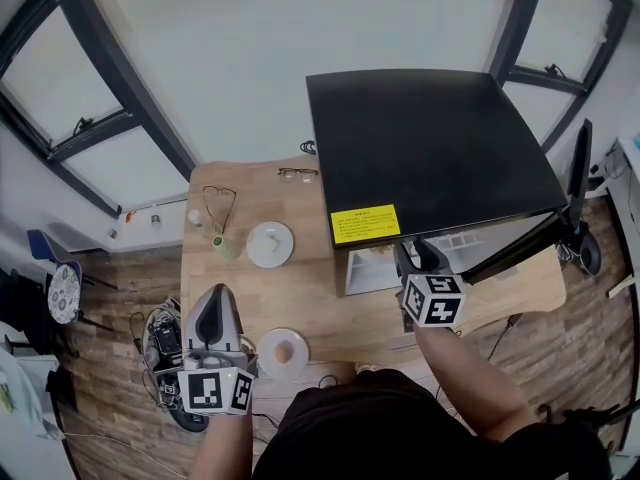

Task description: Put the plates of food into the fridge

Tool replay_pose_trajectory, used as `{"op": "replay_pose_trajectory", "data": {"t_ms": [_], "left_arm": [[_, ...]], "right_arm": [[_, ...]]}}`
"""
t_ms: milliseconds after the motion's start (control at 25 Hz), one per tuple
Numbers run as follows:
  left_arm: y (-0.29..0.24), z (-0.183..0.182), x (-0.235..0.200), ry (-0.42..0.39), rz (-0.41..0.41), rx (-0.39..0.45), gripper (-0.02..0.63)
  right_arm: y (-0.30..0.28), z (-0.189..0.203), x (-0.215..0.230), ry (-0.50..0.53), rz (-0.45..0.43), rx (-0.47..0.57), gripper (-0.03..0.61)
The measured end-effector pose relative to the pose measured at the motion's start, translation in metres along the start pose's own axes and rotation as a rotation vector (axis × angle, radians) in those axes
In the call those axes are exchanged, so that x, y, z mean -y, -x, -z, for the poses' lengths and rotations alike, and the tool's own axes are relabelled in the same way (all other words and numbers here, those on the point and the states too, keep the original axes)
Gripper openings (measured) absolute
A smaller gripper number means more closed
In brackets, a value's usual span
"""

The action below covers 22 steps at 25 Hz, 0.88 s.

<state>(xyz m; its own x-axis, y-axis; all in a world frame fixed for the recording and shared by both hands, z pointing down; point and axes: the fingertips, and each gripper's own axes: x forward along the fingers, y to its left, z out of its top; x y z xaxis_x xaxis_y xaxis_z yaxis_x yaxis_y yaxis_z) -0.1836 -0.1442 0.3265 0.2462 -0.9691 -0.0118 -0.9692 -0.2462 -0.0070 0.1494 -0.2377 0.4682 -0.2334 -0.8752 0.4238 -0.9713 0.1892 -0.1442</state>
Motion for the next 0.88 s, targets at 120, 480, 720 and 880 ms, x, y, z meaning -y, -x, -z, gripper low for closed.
{"op": "replay_pose_trajectory", "data": {"t_ms": [120, 480, 720, 880], "left_arm": [[-0.002, 0.006, 0.009, -0.056, 0.011, -0.03, 0.003], [0.005, 0.007, 0.011, -0.038, -0.077, -0.018, 0.003], [0.019, 0.009, -0.009, -0.083, -0.115, -0.014, 0.003], [0.026, 0.001, -0.022, -0.095, -0.073, 0.015, 0.003]], "right_arm": [[0.01, -0.011, -0.009, 0.041, -0.045, 0.064, 0.175], [0.026, -0.032, -0.029, 0.055, -0.245, 0.227, 0.175], [0.037, -0.034, -0.055, 0.118, -0.322, 0.297, 0.173], [0.051, -0.03, -0.075, 0.08, -0.33, 0.328, 0.173]]}}
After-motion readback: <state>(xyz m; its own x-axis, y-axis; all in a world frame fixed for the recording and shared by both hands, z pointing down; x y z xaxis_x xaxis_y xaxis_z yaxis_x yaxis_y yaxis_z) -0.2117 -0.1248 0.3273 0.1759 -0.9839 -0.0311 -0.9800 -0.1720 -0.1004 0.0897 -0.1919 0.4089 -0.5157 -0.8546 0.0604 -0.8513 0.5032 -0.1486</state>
